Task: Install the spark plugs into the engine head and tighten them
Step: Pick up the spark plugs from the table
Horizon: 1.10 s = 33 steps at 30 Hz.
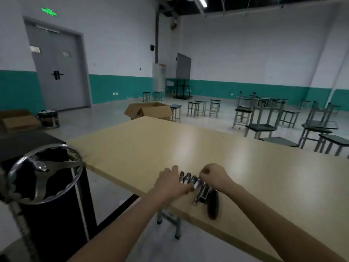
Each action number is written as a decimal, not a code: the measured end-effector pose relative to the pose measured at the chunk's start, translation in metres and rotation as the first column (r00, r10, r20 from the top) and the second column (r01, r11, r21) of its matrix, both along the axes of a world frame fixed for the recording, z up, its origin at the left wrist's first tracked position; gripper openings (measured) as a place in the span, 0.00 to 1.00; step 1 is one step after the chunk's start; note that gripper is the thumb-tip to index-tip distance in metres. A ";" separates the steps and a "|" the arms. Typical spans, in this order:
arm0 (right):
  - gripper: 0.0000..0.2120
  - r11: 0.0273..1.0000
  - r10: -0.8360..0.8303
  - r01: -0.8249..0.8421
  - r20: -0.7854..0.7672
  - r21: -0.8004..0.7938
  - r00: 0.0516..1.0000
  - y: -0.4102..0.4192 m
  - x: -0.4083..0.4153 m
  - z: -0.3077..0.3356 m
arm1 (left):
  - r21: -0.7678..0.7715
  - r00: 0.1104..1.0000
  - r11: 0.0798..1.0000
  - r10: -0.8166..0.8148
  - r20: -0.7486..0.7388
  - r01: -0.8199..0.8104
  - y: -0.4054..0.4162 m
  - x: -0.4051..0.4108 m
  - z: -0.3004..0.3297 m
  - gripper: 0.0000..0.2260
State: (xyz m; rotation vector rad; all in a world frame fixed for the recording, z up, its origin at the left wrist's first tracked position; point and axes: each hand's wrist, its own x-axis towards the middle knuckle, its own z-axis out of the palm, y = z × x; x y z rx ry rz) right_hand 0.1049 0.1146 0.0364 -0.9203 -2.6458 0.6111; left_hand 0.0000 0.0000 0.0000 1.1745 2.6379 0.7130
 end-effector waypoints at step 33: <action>0.12 0.998 -0.029 0.007 -0.370 -0.060 0.929 -0.005 -0.033 -0.019 | 0.619 0.951 0.734 0.125 0.281 -0.280 0.020 -0.008 -0.008 0.05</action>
